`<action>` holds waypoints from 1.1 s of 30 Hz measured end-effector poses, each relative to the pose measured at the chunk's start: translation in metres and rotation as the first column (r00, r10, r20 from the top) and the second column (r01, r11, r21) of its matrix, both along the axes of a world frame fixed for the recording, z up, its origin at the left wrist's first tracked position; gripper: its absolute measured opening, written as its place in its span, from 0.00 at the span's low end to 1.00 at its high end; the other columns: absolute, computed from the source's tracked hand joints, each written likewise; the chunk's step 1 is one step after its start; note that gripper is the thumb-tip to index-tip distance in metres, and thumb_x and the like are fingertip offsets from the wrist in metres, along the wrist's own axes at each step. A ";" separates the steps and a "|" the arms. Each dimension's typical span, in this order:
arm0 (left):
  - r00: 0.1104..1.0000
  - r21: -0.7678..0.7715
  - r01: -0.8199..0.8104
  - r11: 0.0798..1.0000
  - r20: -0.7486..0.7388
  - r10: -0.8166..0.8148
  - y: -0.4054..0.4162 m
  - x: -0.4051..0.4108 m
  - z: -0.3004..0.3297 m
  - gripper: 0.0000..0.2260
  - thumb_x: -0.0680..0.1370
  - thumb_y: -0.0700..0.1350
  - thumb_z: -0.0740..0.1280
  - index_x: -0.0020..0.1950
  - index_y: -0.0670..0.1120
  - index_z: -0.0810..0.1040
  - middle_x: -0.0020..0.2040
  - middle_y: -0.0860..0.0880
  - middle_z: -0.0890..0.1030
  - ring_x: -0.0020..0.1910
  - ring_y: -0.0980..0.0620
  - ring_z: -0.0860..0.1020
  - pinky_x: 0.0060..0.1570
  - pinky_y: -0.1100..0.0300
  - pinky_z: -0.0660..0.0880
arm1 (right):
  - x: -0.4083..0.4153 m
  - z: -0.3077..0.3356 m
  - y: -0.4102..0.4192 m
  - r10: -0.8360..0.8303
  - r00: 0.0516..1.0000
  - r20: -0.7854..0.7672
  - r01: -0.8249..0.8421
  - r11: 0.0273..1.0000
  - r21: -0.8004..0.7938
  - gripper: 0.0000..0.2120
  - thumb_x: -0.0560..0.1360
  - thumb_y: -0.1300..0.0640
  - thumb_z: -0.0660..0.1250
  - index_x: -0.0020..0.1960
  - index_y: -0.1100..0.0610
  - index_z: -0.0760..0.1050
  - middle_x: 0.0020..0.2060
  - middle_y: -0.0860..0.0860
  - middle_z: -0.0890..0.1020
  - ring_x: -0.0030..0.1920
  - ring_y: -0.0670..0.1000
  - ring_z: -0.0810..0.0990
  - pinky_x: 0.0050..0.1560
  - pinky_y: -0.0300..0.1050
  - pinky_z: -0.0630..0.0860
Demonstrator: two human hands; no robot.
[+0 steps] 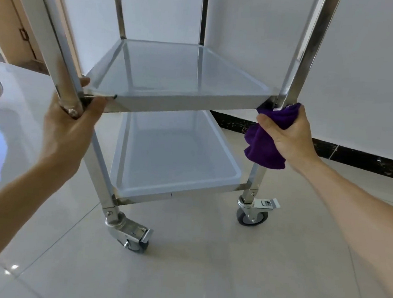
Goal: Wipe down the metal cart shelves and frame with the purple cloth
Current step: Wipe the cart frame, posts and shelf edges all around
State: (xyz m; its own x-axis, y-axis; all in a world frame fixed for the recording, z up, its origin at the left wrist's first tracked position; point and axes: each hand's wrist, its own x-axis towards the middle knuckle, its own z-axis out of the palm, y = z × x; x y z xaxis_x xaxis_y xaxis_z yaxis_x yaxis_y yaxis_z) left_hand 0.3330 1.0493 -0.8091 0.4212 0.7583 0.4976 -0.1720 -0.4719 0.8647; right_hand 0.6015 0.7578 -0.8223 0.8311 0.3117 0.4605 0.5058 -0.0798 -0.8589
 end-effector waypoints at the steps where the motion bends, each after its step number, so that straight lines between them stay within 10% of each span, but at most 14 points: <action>1: 1.000 -0.007 -0.002 1.000 0.012 0.002 0.001 -0.001 -0.001 0.16 0.72 0.59 0.72 0.58 0.66 0.76 0.45 0.53 0.79 0.46 0.45 0.75 0.48 0.41 0.73 | -0.002 -0.002 0.002 -0.022 1.000 0.005 0.022 1.000 0.019 0.26 0.65 0.41 0.80 0.54 0.48 0.70 0.48 0.44 0.81 0.47 0.41 0.82 0.49 0.38 0.77; 9: 0.997 -0.032 0.039 0.999 0.069 -0.036 -0.010 -0.017 -0.005 0.13 0.73 0.58 0.73 0.54 0.70 0.76 0.52 0.61 0.81 0.61 0.51 0.79 0.64 0.46 0.75 | -0.032 -0.048 0.000 -0.239 0.971 0.001 0.239 0.969 0.071 0.17 0.69 0.46 0.76 0.50 0.44 0.69 0.40 0.30 0.79 0.41 0.34 0.80 0.37 0.27 0.73; 16: 0.995 -0.033 0.045 0.998 0.086 -0.042 -0.022 -0.019 -0.004 0.12 0.77 0.52 0.71 0.57 0.66 0.75 0.49 0.64 0.81 0.54 0.60 0.79 0.65 0.47 0.75 | -0.046 -0.132 -0.016 -0.208 0.919 -0.334 0.115 0.954 -0.278 0.25 0.71 0.46 0.76 0.58 0.49 0.66 0.48 0.42 0.77 0.54 0.53 0.78 0.53 0.45 0.71; 21: 0.995 -0.030 0.043 0.999 0.092 -0.040 -0.026 -0.021 -0.005 0.13 0.73 0.59 0.71 0.56 0.66 0.75 0.55 0.54 0.80 0.54 0.53 0.78 0.57 0.45 0.75 | -0.043 -0.103 -0.008 -0.186 0.930 -0.318 0.140 0.977 -0.161 0.22 0.70 0.49 0.78 0.55 0.52 0.68 0.47 0.46 0.79 0.50 0.53 0.83 0.51 0.46 0.74; 28: 0.996 -0.029 0.029 0.999 0.081 -0.027 -0.018 -0.015 -0.010 0.18 0.72 0.62 0.70 0.60 0.60 0.75 0.53 0.53 0.80 0.57 0.46 0.80 0.61 0.45 0.76 | -0.033 -0.026 -0.003 -0.211 0.974 -0.079 0.215 0.976 0.041 0.24 0.68 0.46 0.78 0.56 0.48 0.67 0.47 0.40 0.79 0.41 0.32 0.79 0.46 0.34 0.75; 33: 0.993 0.018 0.053 0.998 0.100 -0.055 -0.017 -0.015 -0.010 0.14 0.75 0.57 0.70 0.60 0.61 0.73 0.54 0.51 0.78 0.61 0.41 0.77 0.64 0.43 0.74 | -0.046 -0.083 -0.006 -0.214 0.965 -0.150 0.188 0.967 -0.170 0.25 0.73 0.55 0.75 0.61 0.54 0.62 0.46 0.41 0.75 0.34 0.26 0.76 0.33 0.19 0.68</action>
